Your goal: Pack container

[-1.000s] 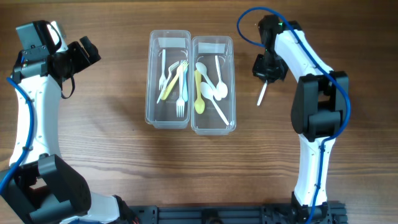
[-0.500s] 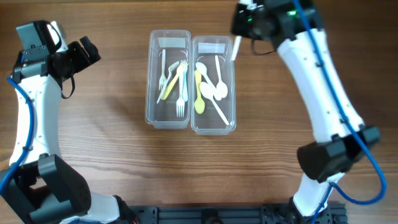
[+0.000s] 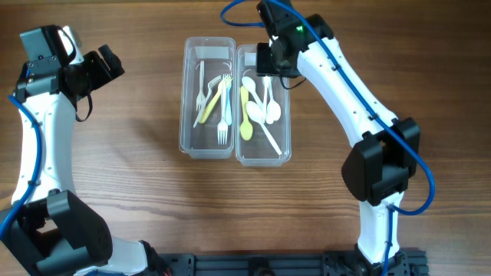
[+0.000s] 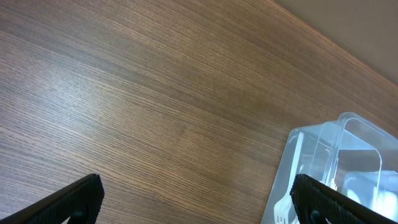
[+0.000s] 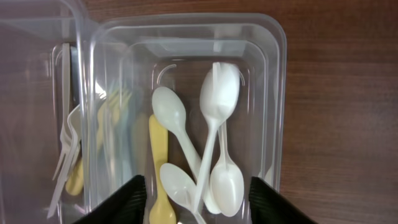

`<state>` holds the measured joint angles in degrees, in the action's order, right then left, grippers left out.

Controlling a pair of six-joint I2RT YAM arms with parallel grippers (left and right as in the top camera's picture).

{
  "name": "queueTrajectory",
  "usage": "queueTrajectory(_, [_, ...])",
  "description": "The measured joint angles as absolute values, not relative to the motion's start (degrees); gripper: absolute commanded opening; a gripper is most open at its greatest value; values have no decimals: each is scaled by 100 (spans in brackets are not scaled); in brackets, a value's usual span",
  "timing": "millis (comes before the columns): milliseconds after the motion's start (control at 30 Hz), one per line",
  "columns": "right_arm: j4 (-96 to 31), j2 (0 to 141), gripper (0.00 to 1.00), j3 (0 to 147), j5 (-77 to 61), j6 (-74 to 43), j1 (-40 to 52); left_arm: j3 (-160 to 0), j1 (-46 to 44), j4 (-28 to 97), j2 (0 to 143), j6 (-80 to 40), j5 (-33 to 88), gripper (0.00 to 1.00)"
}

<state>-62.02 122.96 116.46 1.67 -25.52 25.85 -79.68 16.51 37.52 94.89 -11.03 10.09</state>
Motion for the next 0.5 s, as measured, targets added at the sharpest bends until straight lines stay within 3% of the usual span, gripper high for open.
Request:
queueTrajectory(67, [-6200, 12296, 80, 11751, 152, -2539, 2563, -7968, 1651, 3752, 9487, -1103, 1011, 100])
queueTrajectory(200, [-6254, 12180, 100, 12195, 357, -2552, 2375, -7968, 1653, 3752, 9489, -1103, 1011, 100])
queueTrajectory(500, [-6431, 10141, 100, 12554, 1835, -2366, 794, -7968, 1651, 3752, 9487, -1103, 1009, 100])
